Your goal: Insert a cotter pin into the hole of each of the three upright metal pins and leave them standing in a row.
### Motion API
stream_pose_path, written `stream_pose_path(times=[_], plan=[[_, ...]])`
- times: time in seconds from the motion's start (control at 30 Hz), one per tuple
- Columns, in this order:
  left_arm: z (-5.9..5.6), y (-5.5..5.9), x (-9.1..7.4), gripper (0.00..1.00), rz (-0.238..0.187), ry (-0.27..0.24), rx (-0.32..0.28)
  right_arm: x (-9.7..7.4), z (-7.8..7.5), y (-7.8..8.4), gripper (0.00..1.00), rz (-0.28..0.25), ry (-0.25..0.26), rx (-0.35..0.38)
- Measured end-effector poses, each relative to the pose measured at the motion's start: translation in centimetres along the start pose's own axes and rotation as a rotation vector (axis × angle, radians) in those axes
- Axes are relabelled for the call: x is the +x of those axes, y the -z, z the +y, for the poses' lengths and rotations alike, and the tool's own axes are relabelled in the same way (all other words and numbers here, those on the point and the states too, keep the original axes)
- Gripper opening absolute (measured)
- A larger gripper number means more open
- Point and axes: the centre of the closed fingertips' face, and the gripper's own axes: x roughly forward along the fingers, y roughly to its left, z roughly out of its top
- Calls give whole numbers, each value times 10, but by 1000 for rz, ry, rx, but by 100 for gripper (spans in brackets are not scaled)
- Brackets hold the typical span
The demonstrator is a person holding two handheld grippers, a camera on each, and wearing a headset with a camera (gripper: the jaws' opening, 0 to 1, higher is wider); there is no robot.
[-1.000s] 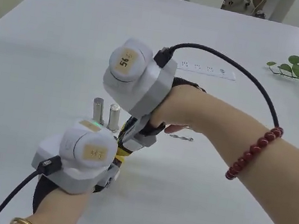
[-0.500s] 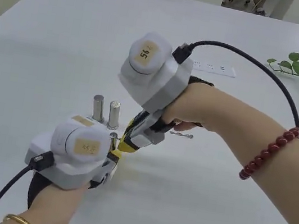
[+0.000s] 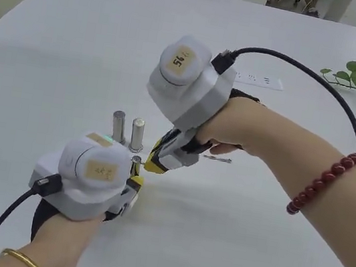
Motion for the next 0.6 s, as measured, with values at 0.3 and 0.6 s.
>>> stream_pose_path(times=[0.3,0.6], plan=[[1,1,1,7,2,-14,-15,2,-1,-3,5,-8,5,-23],[1,1,1,7,3,-50,-43,4,-2,-6,5,-20,13,-50]])
